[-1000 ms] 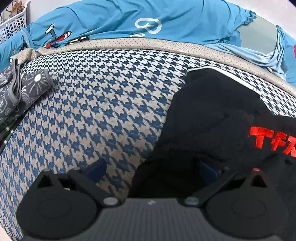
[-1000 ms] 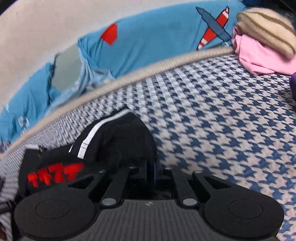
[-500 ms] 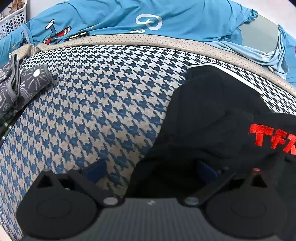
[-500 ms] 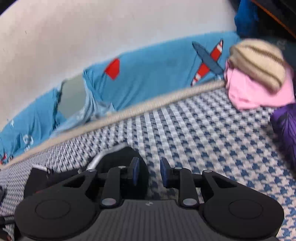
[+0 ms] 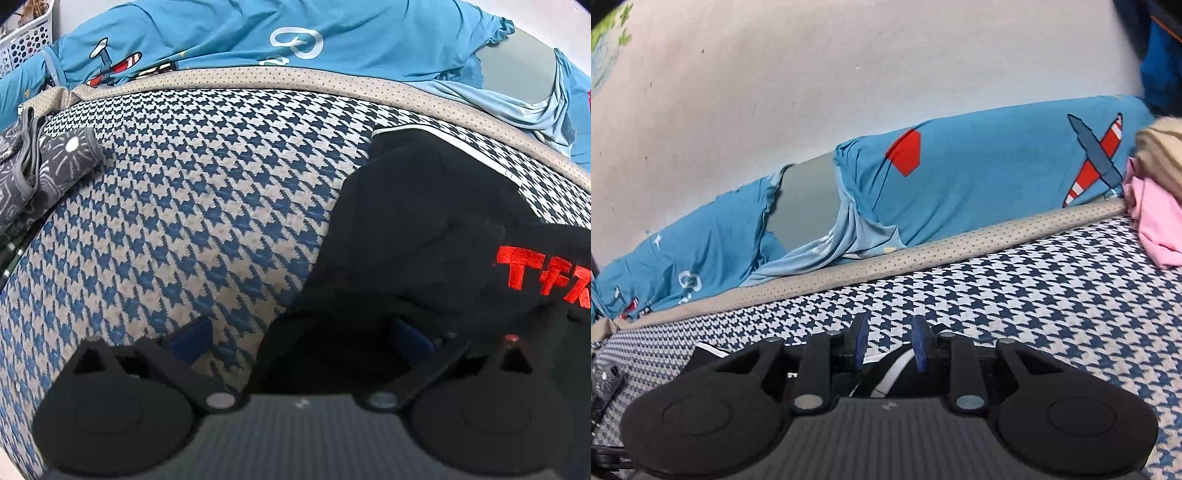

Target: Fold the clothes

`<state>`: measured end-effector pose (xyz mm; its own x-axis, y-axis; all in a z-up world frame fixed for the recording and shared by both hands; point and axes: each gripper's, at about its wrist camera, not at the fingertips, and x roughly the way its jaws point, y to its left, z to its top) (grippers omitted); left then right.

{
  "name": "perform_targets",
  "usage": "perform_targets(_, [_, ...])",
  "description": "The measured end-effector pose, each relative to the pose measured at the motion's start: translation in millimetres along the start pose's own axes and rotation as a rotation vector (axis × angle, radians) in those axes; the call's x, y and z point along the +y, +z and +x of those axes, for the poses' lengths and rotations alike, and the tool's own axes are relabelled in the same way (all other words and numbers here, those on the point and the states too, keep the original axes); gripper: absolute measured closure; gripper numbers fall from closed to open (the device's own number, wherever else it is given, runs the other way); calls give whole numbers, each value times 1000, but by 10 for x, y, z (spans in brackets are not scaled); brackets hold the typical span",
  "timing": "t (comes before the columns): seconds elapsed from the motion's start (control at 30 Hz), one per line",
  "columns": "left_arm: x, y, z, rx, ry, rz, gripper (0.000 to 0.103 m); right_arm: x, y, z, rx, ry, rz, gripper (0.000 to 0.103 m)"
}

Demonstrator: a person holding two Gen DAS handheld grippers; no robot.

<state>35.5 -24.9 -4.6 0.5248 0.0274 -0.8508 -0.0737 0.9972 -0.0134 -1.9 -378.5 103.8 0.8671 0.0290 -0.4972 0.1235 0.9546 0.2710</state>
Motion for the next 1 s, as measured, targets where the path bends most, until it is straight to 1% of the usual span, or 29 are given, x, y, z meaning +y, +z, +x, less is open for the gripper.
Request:
perform_targets(0.07, [3, 2, -1, 3, -2, -2, 0, 38, -7, 91, 3, -18, -26, 68])
perform_targets(0.13, [4, 3, 0, 5, -3, -4, 0, 58, 1, 160, 2, -17, -42, 68])
perform_targets(0.27, [5, 8, 1, 9, -5, -7, 0, 120, 17, 311, 29, 62, -24, 68])
perform_targets(0.33, [4, 11, 1, 12, -6, -7, 0, 211, -1, 429, 72, 85, -40, 68])
perform_targets(0.43, [13, 17, 4, 17, -10, -10, 0, 380, -81, 607, 154, 89, -81, 68])
perform_targets(0.57, [13, 21, 8, 21, -11, -9, 0, 563, -202, 761, 229, 86, -145, 68])
perform_targets(0.67, [3, 17, 10, 21, -7, -5, 0, 624, -289, 836, 266, 73, -171, 67])
perform_targets(0.8, [4, 11, 7, 22, -5, -5, 0, 696, -359, 866, 263, 51, -214, 65])
perform_targets(0.9, [9, 3, 3, 21, -3, -3, 0, 705, -359, 876, 253, 35, -203, 65])
perform_targets(1.0, [6, 2, 5, 22, -3, -2, 0, 761, -370, 884, 242, 9, -229, 65])
